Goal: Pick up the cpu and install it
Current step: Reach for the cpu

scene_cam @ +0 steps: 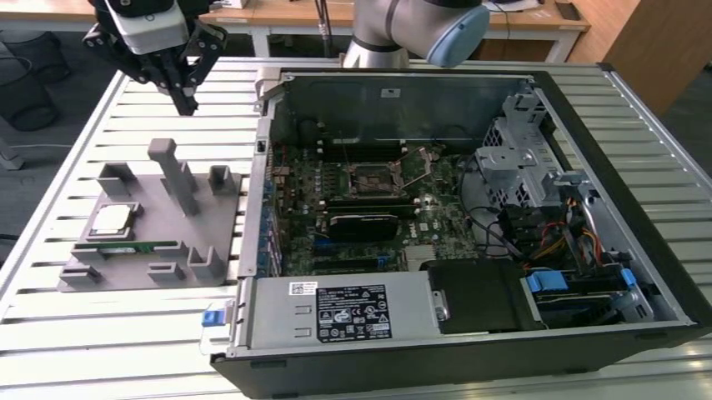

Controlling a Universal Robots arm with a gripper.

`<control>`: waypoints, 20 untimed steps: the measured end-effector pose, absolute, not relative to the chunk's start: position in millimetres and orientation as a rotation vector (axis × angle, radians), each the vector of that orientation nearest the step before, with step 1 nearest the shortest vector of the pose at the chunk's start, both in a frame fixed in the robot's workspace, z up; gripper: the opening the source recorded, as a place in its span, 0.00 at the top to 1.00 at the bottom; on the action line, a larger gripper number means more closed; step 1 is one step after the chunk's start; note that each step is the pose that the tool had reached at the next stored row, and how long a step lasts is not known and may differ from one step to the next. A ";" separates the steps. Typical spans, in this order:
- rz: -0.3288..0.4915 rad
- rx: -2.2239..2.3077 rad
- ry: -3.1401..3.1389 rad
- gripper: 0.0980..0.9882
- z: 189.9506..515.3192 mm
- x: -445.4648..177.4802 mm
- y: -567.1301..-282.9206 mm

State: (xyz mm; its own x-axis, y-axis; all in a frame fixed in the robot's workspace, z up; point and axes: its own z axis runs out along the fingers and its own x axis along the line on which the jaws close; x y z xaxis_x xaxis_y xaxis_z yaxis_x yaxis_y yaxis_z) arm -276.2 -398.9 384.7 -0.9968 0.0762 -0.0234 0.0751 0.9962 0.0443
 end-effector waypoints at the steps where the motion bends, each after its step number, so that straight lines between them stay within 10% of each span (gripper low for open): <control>1: 0.068 0.118 3.114 0.99 384.6 -277.4 -399.0; 20: 0.068 0.118 3.115 0.99 382.4 -300.5 -398.9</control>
